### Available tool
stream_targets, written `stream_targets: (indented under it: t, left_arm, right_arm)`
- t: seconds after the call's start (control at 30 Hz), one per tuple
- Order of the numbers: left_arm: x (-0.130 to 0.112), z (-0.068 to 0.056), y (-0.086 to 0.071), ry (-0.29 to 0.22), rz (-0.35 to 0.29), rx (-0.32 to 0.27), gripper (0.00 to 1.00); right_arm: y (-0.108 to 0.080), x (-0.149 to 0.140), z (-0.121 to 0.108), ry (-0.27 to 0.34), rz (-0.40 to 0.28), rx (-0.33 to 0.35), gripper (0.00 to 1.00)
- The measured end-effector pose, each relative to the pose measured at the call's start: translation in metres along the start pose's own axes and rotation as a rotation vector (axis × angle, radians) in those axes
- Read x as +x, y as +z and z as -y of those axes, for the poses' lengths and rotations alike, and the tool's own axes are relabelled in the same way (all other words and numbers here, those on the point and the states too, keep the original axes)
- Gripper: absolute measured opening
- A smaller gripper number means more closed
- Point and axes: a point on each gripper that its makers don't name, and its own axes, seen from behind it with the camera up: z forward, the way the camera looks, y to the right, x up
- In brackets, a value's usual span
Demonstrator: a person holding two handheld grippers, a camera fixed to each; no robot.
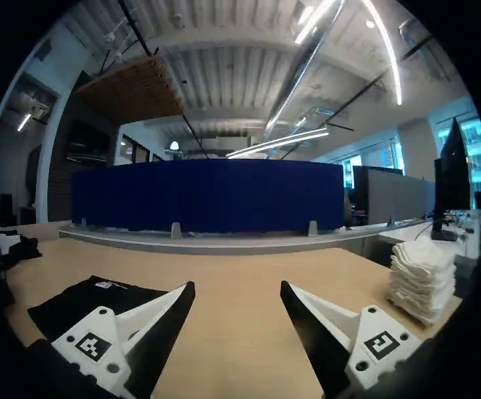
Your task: Fold towel
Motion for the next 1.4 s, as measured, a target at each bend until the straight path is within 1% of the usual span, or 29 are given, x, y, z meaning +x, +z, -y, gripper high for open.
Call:
stream_targets:
  t: [0.47,0.57,0.67,0.77,0.87,0.97,1.07,1.17,1.27,1.4]
  left_arm:
    - [0.001,-0.002,-0.001,0.001,0.001,0.0,0.94]
    - [0.0,0.0,-0.001,0.002,0.0,0.004,0.94]
    - [0.0,0.009,0.0,0.001,0.003,0.028,0.94]
    - [0.006,0.017,0.002,0.011,0.002,0.06,0.94]
    - [0.023,0.015,0.001,0.013,-0.005,0.058,0.94]
    - [0.046,0.009,0.0,-0.003,-0.002,0.041,0.94]
    - [0.075,0.007,-0.002,-0.008,-0.002,0.026,0.94]
    - [0.107,0.007,-0.004,0.002,-0.013,0.022,0.94]
    - [0.135,0.004,-0.01,0.014,-0.016,0.008,0.94]
    - [0.158,-0.002,-0.017,0.027,-0.001,-0.017,0.94]
  right_arm:
    - [-0.002,0.003,0.002,0.001,0.0,0.001,0.99]
    - [-0.002,0.002,0.003,-0.001,-0.002,0.004,0.99]
    - [-0.002,0.005,0.004,-0.006,-0.011,0.01,0.99]
    - [-0.002,0.015,0.007,-0.025,-0.018,0.009,0.99]
    - [-0.003,0.028,0.015,-0.05,-0.004,0.023,0.99]
    - [-0.006,0.05,0.023,-0.062,0.003,0.037,1.0]
    - [-0.009,0.081,0.025,-0.059,-0.012,0.033,1.0]
    - [-0.014,0.114,0.024,-0.05,-0.026,0.014,1.0]
    - [-0.018,0.139,0.026,-0.045,-0.026,0.005,1.0]
    - [-0.023,0.162,0.028,-0.037,-0.018,0.002,1.0]
